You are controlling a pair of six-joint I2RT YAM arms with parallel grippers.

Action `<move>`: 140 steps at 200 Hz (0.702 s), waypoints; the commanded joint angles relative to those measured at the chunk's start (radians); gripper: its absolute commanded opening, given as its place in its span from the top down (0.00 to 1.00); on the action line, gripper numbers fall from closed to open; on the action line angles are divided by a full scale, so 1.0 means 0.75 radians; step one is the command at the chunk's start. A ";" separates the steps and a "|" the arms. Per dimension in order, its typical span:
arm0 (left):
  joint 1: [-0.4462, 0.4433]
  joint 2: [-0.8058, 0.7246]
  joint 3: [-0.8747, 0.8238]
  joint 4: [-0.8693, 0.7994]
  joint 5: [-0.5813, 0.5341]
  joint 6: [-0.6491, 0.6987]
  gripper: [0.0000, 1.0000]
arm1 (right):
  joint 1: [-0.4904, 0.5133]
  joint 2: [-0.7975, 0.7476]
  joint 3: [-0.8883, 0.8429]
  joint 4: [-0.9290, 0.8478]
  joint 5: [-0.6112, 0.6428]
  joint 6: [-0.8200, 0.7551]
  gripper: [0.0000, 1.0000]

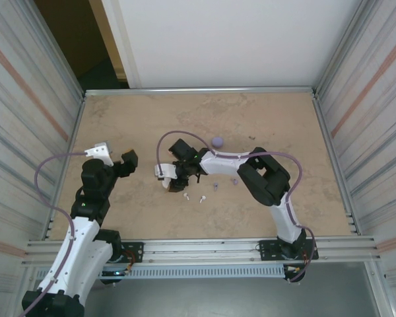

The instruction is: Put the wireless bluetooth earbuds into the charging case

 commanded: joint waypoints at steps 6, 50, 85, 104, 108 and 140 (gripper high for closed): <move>0.009 -0.020 0.043 -0.006 0.072 -0.016 0.11 | -0.036 -0.200 -0.094 0.124 0.024 0.057 0.50; 0.009 -0.011 0.092 0.025 0.327 -0.016 0.11 | -0.103 -0.458 -0.298 0.282 0.091 0.080 0.50; 0.009 0.041 0.154 0.062 0.565 -0.050 0.12 | -0.149 -0.649 -0.423 0.384 0.158 0.081 0.50; 0.006 0.094 0.171 0.132 0.721 -0.111 0.13 | -0.160 -0.740 -0.476 0.451 0.198 0.079 0.50; 0.006 0.107 0.175 0.150 0.755 -0.129 0.13 | -0.160 -0.759 -0.486 0.460 0.207 0.077 0.50; -0.004 0.235 0.161 0.399 0.963 -0.370 0.15 | -0.162 -0.873 -0.558 0.576 0.246 0.080 0.50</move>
